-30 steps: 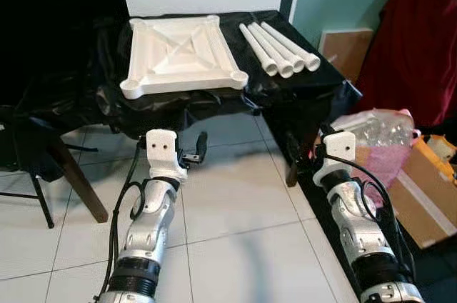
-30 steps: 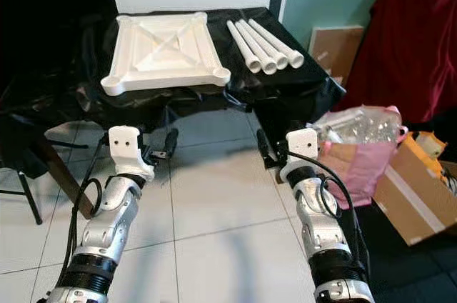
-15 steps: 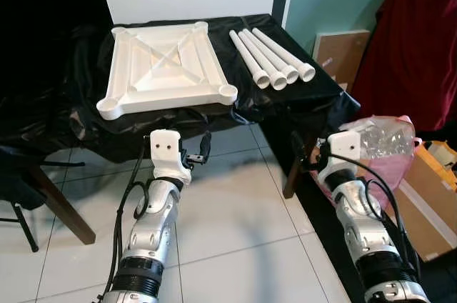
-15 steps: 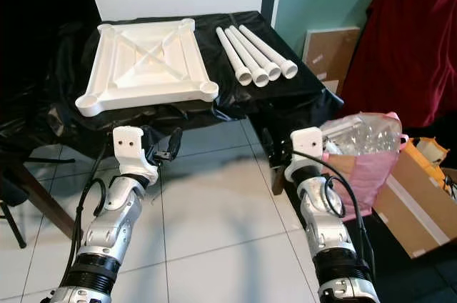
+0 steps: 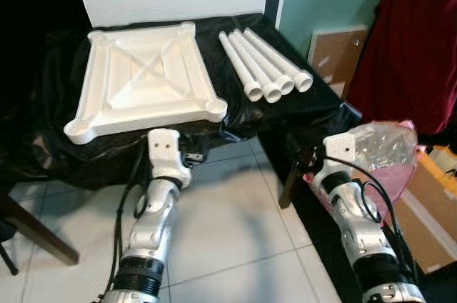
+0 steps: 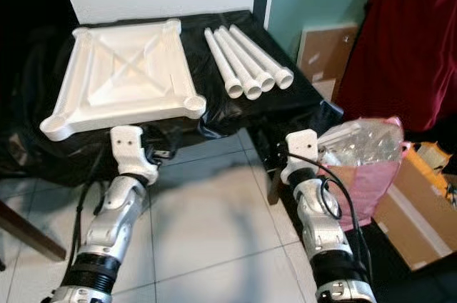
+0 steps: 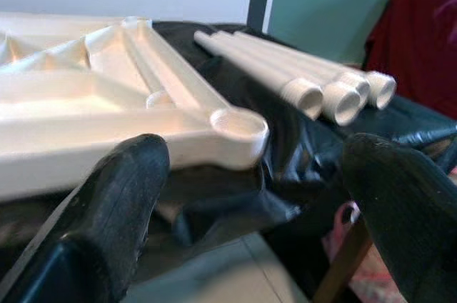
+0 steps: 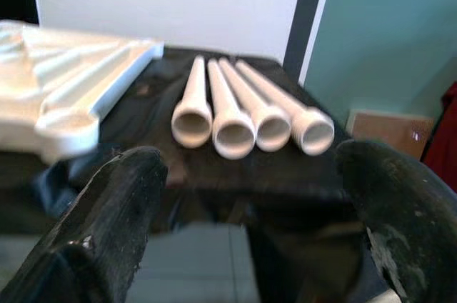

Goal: Building children table

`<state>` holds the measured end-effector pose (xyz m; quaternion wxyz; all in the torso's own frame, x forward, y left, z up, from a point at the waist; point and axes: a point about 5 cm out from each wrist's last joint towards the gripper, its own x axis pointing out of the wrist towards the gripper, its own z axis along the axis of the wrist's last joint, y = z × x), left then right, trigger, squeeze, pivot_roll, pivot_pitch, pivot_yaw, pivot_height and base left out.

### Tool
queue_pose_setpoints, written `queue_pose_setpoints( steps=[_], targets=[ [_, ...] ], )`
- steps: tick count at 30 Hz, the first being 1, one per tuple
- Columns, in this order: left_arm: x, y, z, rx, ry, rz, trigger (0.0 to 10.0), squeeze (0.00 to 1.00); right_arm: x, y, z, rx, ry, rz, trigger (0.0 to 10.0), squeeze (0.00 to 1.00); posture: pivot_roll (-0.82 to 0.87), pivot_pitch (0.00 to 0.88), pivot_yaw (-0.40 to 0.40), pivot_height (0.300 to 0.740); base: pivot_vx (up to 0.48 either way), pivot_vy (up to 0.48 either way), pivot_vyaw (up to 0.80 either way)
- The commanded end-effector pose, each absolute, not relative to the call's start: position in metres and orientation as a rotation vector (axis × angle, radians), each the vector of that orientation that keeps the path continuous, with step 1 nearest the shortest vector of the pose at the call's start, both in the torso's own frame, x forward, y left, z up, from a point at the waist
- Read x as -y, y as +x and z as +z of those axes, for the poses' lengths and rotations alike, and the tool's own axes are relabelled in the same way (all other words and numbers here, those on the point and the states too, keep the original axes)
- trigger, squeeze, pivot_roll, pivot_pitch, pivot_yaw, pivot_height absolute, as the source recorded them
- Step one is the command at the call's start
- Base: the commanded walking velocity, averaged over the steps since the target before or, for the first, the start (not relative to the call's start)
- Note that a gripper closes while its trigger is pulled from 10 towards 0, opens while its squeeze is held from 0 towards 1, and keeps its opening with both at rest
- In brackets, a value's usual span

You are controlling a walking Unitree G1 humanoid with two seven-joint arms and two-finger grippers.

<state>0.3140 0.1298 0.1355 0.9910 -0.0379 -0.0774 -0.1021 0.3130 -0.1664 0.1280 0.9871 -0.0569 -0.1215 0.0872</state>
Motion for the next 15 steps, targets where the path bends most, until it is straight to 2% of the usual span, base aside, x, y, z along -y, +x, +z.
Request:
queue_pose_setpoints(
  steps=[1,15],
  targets=[
    [-0.1369,0.3138,0.1344,0.15,-0.066,-0.186,10.0,0.0,0.1617,0.3128,0.1259,0.236,-0.102,0.185,10.0,0.0,-0.02,0.03,-0.036,0.74,0.322,0.0,0.0],
    [-0.1368,0.3155,0.1395,0.164,-0.064,-0.19,10.0,0.0,0.1622,0.312,0.1257,0.235,-0.101,0.178,10.0,0.0,-0.02,0.034,-0.028,0.74,0.322,0.0,0.0]
  ],
)
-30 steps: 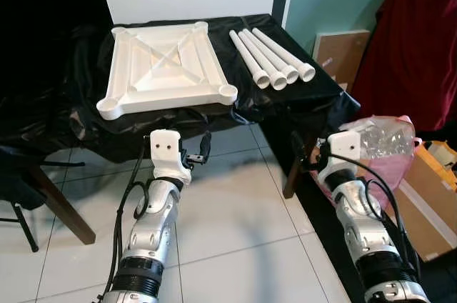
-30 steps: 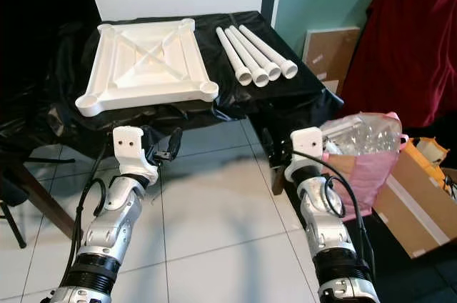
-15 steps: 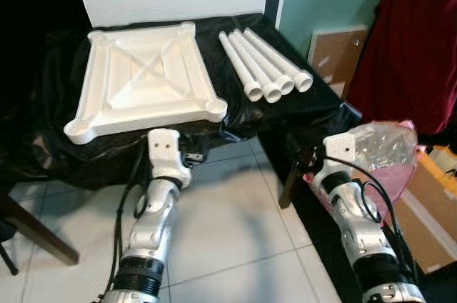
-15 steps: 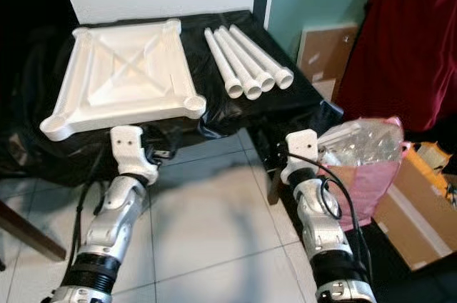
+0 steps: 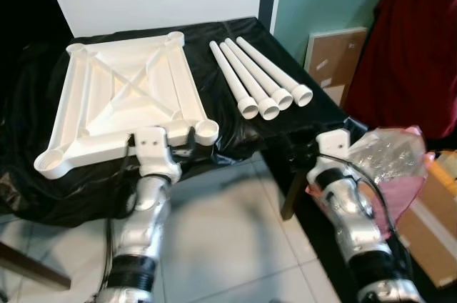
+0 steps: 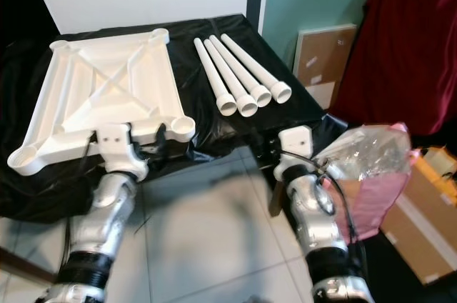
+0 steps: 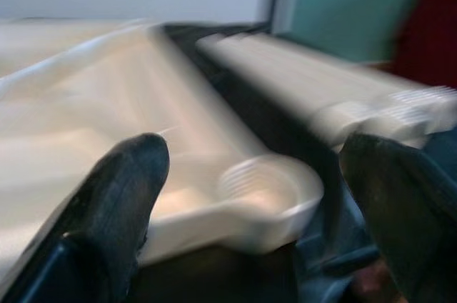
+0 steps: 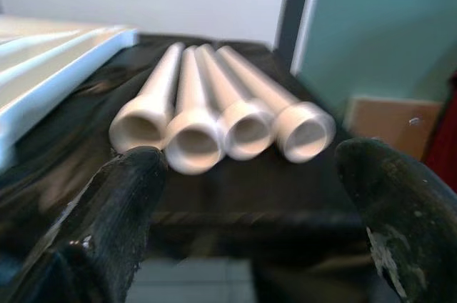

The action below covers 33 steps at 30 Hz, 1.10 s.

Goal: Building children table

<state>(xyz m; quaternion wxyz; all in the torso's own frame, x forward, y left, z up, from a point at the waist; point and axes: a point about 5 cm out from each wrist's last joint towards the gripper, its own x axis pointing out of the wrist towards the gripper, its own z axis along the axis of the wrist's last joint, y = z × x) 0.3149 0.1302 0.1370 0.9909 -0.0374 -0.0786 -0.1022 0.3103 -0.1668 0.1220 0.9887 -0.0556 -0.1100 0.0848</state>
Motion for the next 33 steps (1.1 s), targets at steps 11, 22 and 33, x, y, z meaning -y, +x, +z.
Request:
queue_pose_setpoints(
  steps=[11,22,33],
  targets=[
    [-0.1362,0.3172,0.1413,0.17,-0.064,-0.195,10.0,0.0,0.1628,0.3129,0.1263,0.236,-0.104,0.176,10.0,0.0,-0.03,0.029,-0.029,0.74,0.328,0.0,0.0],
    [-0.1365,0.3172,0.1406,0.163,-0.057,-0.191,10.0,0.0,0.161,0.3133,0.1256,0.232,-0.108,0.191,10.0,0.0,-0.02,0.017,-0.03,0.74,0.295,0.0,0.0],
    [-0.137,0.3177,0.1379,0.14,-0.071,-0.179,10.0,0.0,0.1595,0.313,0.1247,0.232,-0.108,0.196,10.0,0.0,-0.02,0.012,-0.026,0.74,0.0,0.0,0.0]
  ],
)
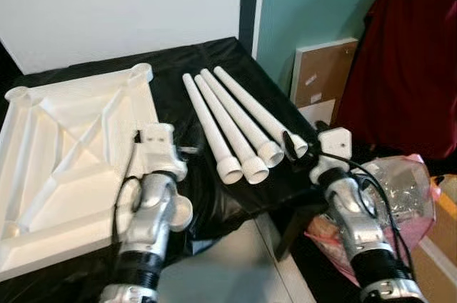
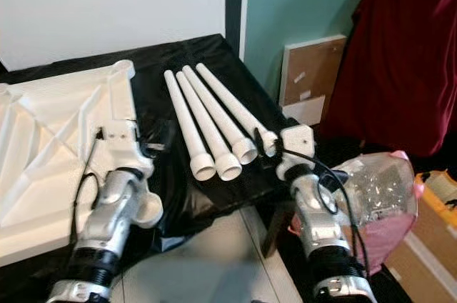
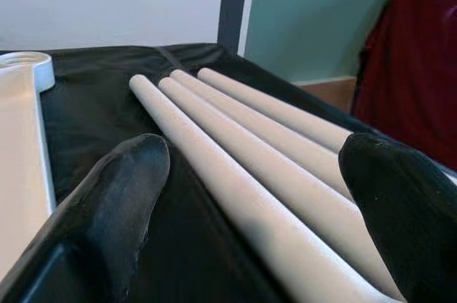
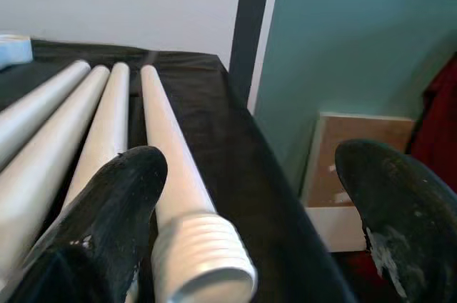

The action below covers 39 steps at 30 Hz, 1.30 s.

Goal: Building children table

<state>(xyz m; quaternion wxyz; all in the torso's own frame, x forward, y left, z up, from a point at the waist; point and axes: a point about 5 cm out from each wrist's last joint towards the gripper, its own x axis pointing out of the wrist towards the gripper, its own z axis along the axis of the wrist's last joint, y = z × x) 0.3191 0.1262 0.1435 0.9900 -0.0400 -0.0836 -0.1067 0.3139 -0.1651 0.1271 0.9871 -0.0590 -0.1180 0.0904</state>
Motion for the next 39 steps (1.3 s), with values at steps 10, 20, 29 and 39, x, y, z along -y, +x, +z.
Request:
queue_pose_setpoints(
  steps=[10,20,29,39],
  targets=[
    [-0.1363,0.3201,0.1383,0.134,-0.088,-0.19,10.0,0.0,0.1602,0.3118,0.1245,0.233,-0.108,0.193,10.0,0.0,-0.03,0.008,-0.02,0.74,0.0,0.074,0.0],
    [-0.1337,0.3214,0.1396,0.134,-0.091,-0.203,10.0,0.0,0.16,0.3108,0.1259,0.239,-0.107,0.185,10.0,0.0,-0.04,0.014,-0.018,0.74,0.0,0.313,0.0],
    [-0.1322,0.3219,0.1402,0.136,-0.093,-0.21,10.0,0.0,0.1604,0.3107,0.1263,0.24,-0.106,0.18,10.0,0.0,-0.05,0.017,-0.017,0.74,0.0,0.14,0.0],
    [-0.1298,0.3227,0.1416,0.139,-0.104,-0.214,10.0,0.0,0.1594,0.3111,0.128,0.245,-0.107,0.179,10.0,0.0,-0.05,0.02,-0.023,0.74,0.0,0.123,0.0]
  ],
)
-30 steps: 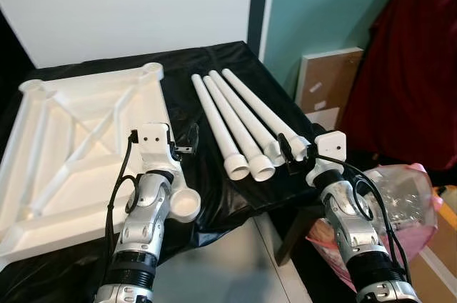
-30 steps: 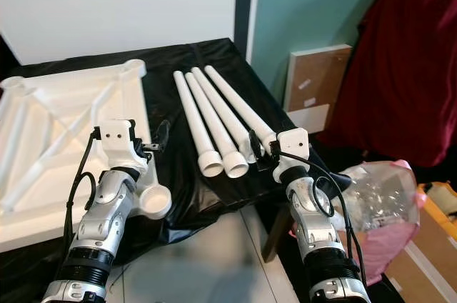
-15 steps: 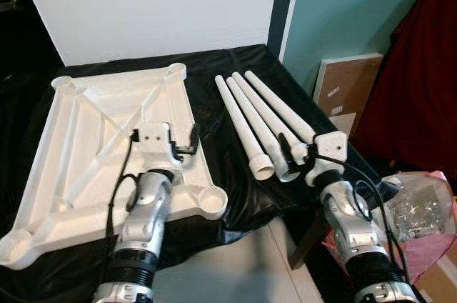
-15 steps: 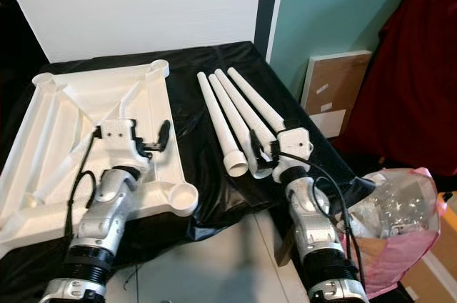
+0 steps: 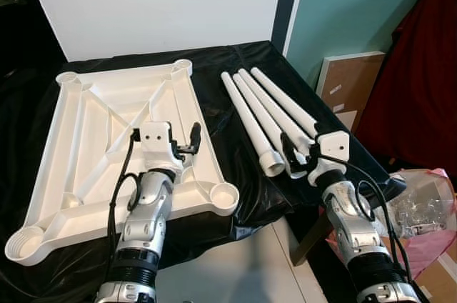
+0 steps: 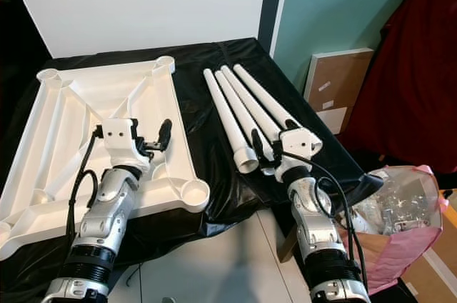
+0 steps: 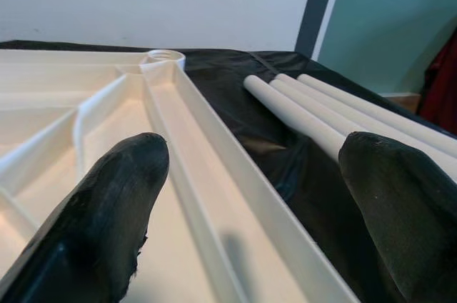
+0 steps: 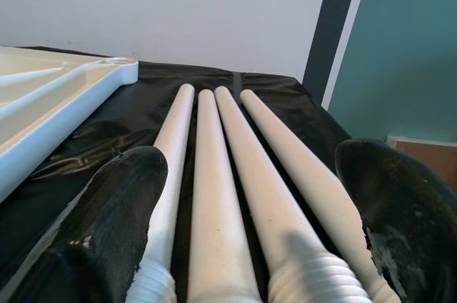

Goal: Building children table

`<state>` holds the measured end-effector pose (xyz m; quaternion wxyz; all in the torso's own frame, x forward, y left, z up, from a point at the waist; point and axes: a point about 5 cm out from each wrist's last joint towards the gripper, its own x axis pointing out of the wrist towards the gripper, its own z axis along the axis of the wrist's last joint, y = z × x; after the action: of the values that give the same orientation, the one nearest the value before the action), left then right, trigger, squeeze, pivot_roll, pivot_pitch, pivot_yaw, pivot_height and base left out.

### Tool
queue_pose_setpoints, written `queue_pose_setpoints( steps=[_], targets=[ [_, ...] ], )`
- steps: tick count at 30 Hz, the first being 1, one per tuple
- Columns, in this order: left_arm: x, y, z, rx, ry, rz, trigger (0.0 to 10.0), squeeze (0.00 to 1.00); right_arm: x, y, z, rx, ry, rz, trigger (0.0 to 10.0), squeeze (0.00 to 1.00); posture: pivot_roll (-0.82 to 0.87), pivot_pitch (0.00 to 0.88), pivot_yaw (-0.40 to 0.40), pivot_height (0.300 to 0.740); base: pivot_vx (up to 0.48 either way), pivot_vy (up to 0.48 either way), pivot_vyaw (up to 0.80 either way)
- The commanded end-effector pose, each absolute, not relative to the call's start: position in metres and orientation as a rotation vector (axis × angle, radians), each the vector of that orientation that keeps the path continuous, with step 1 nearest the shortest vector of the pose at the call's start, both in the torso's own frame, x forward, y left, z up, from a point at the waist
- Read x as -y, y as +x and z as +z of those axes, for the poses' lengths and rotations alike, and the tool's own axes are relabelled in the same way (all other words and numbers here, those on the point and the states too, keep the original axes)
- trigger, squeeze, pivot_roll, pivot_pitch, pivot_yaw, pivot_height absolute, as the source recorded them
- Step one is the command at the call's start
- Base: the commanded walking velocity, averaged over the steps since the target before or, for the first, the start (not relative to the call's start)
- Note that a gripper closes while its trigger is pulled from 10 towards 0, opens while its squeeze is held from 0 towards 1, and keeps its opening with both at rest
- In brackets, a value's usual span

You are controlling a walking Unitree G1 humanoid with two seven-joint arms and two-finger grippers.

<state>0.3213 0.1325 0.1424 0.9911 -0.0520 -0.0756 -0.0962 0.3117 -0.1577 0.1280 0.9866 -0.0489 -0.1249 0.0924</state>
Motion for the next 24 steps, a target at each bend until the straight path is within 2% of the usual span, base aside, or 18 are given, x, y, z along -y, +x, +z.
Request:
queue_pose_setpoints(
  steps=[1,14,24],
  targets=[
    [-0.13,0.323,0.142,0.139,-0.102,-0.214,10.0,0.0,0.159,0.311,0.128,0.246,-0.107,0.18,10.0,0.0,-0.05,0.021,-0.024,0.74,0.0,0.45,0.0],
    [-0.13,0.323,0.143,0.146,-0.103,-0.209,10.0,0.0,0.159,0.312,0.129,0.247,-0.109,0.181,10.0,0.0,-0.05,0.023,-0.025,0.74,0.0,0.4,0.0],
    [-0.119,0.324,0.15,0.164,-0.074,-0.243,10.0,0.0,0.161,0.313,0.13,0.241,-0.106,0.16,10.0,0.0,-0.06,0.028,-0.019,0.74,0.0,0.0,0.0]
  ],
)
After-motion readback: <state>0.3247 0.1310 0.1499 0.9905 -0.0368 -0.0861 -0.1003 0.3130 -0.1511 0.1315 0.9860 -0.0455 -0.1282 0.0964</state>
